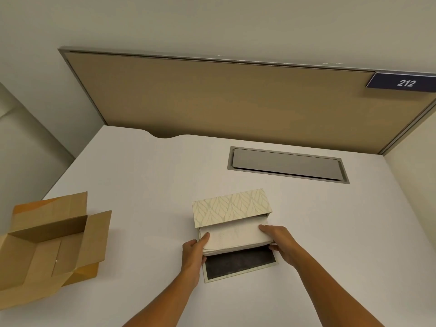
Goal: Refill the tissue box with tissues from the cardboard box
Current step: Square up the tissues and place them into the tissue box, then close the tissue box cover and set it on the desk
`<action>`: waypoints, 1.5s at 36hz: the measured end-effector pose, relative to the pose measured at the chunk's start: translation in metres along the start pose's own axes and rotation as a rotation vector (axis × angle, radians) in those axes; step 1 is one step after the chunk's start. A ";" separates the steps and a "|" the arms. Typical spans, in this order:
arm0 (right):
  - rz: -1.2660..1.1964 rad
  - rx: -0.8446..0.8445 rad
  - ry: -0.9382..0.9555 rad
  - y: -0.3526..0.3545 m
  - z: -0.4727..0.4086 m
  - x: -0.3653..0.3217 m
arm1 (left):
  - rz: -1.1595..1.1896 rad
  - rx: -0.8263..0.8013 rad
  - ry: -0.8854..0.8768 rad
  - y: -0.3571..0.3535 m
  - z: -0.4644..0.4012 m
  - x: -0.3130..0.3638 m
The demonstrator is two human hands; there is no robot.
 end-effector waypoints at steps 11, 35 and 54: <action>-0.015 0.018 -0.013 -0.001 -0.002 -0.003 | -0.109 0.128 -0.029 0.000 0.003 0.006; 0.006 0.194 -0.007 0.006 0.005 -0.011 | -0.229 0.162 -0.168 0.019 0.008 0.028; 0.520 0.211 0.472 0.000 0.017 -0.092 | -0.669 -0.111 -0.632 -0.030 0.023 0.105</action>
Point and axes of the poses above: each hand's wrist, its own z-axis away from the middle knuckle, its own y-axis out of the back of the hand, x = y × z, the point moved 5 cm from there along -z, towards the middle knuckle, and after that the axes turned 9 degrees about z, right-handed, at the moved point
